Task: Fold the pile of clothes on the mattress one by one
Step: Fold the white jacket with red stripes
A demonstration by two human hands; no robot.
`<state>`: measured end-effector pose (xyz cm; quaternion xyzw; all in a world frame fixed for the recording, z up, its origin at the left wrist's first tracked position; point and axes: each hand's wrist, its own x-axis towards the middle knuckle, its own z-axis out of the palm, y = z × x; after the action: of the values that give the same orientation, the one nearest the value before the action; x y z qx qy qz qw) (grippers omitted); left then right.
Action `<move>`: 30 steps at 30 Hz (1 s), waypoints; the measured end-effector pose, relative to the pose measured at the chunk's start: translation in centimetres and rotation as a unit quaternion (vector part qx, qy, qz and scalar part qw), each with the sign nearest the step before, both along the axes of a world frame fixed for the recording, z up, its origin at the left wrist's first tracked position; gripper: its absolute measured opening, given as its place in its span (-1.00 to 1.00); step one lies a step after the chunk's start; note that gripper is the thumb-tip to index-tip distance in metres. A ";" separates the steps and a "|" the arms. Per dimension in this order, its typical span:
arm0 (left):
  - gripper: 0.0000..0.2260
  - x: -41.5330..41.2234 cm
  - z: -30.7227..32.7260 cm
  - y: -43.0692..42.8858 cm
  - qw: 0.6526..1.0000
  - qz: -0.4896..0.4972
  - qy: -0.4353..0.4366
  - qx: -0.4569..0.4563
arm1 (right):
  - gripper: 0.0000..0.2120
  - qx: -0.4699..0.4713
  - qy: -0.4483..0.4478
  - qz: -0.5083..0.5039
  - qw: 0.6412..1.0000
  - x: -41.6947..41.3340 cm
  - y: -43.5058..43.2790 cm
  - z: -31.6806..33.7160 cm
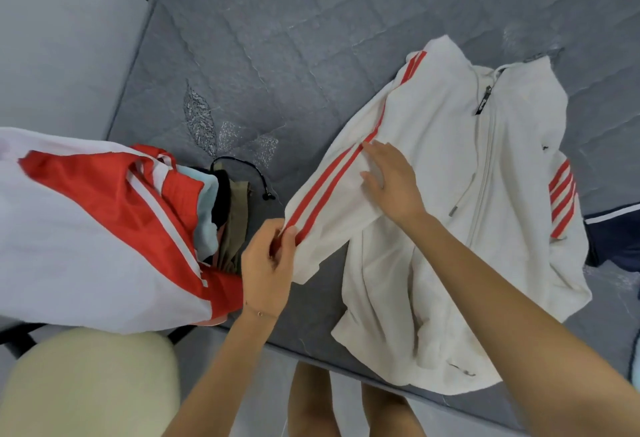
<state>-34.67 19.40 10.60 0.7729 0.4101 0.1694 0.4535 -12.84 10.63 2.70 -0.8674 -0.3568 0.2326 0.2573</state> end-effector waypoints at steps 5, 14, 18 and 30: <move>-0.88 2.5 2.4 3.1 0.997 0.006 0.006 0.082 | -0.44 -0.087 -0.064 0.111 0.988 4.3 3.8 0.7; -0.86 6.1 5.1 7.5 0.984 0.049 -0.006 0.169 | -0.79 -0.090 -0.084 0.184 0.975 8.5 10.3 2.4; -0.87 6.7 5.4 9.5 0.980 0.077 0.009 0.184 | -0.95 -0.050 -0.067 0.104 0.991 9.8 11.9 3.3; -0.85 8.6 4.5 13.8 0.980 0.115 0.029 0.163 | -0.78 -0.198 -0.120 0.145 0.962 13.3 10.3 1.2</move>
<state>-26.05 33.24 15.11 0.7889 0.4759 0.2622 0.2870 0.42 20.97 3.94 -0.8614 -0.4540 0.2276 -0.0008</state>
